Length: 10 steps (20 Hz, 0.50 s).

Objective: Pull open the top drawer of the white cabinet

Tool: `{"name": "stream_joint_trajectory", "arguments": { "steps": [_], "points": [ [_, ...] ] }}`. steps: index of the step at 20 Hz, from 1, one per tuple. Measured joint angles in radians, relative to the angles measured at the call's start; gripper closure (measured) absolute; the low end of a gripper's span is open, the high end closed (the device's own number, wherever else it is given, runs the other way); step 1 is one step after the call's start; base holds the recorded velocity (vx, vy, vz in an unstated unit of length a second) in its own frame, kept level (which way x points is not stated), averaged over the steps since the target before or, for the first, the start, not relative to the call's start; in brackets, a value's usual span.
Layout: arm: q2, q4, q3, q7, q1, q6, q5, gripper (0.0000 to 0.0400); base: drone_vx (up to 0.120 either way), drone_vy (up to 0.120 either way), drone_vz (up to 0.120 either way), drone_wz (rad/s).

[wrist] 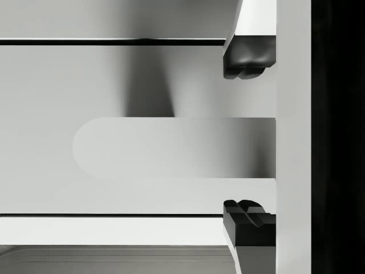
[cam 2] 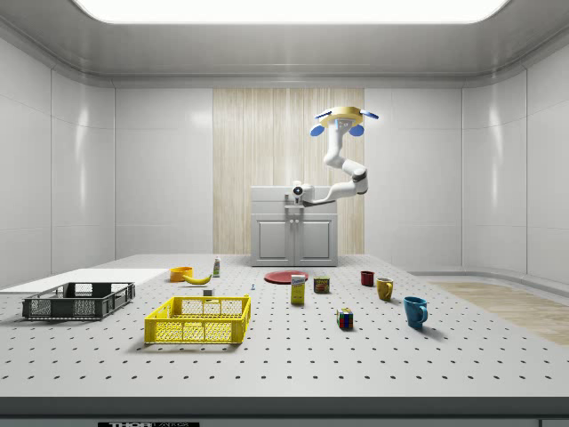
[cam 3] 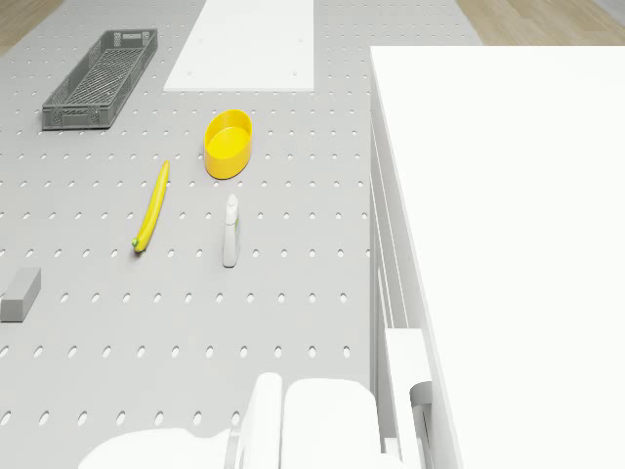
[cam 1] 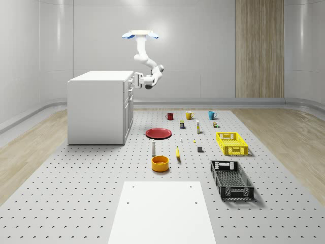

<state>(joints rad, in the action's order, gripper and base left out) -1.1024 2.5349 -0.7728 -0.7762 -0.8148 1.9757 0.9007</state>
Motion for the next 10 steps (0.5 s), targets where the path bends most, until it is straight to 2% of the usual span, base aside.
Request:
{"name": "stream_joint_trajectory", "arguments": {
  "steps": [10],
  "points": [
    [0.002, 0.004, -0.002, 0.006, 0.004, -0.002, 0.002, 0.0089, 0.000, 0.000, 0.000, 0.000]
  ]
}}
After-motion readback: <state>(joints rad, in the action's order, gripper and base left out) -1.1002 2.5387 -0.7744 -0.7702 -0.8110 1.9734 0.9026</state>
